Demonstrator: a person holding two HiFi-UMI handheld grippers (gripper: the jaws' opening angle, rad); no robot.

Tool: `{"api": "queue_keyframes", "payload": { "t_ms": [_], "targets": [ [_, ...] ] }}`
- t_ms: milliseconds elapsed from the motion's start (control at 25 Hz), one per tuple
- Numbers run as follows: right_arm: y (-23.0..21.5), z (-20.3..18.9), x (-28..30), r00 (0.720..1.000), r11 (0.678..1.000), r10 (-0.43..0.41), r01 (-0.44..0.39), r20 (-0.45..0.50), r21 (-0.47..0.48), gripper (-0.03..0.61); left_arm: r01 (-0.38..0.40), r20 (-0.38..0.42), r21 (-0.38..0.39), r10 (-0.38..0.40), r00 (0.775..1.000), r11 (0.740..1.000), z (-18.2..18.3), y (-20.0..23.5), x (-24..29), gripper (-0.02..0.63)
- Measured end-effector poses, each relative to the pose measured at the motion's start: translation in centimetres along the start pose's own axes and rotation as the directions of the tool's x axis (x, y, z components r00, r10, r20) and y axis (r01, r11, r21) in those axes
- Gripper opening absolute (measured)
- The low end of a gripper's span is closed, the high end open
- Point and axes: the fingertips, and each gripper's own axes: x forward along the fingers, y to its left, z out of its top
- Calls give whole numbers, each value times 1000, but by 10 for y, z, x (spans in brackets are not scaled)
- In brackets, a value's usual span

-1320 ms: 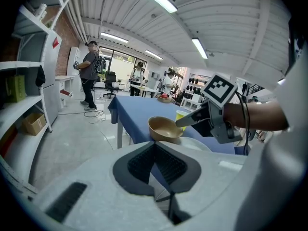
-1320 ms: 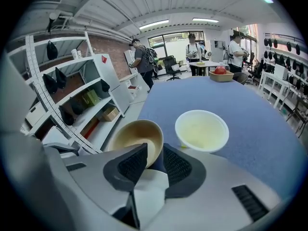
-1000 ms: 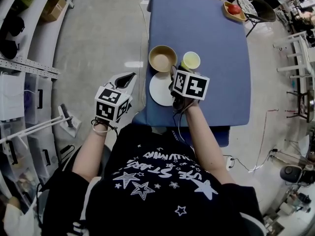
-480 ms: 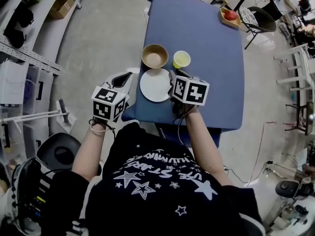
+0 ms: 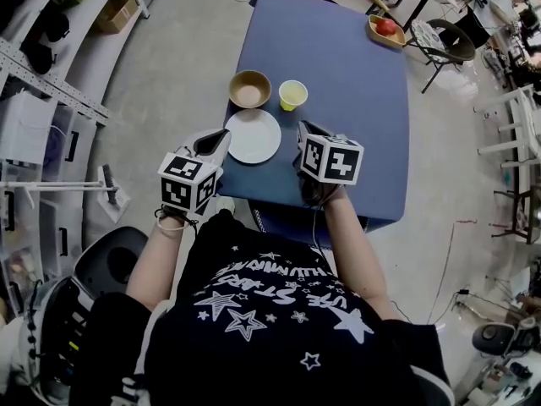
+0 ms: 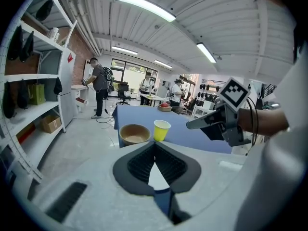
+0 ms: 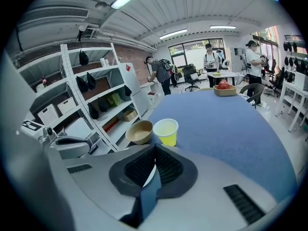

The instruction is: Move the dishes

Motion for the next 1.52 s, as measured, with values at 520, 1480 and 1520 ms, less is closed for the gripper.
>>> {"api": "queue_keyframes", "payload": {
  "t_ms": [520, 1480, 1520],
  "targets": [
    [-23, -18, -69, 990, 988, 128, -122, 51, -98, 3, -39, 36, 14, 38, 999, 999, -4, -84, -7, 20],
    [-83, -70, -118, 968, 952, 248, -251, -37, -178, 3, -167, 18, -55, 168, 986, 984, -46, -192, -11, 20],
    [-83, -70, -119, 967, 951, 253, -255, -34, -178, 3, -171, 18, -62, 173, 985, 983, -46, -191, -12, 20]
  ]
}}
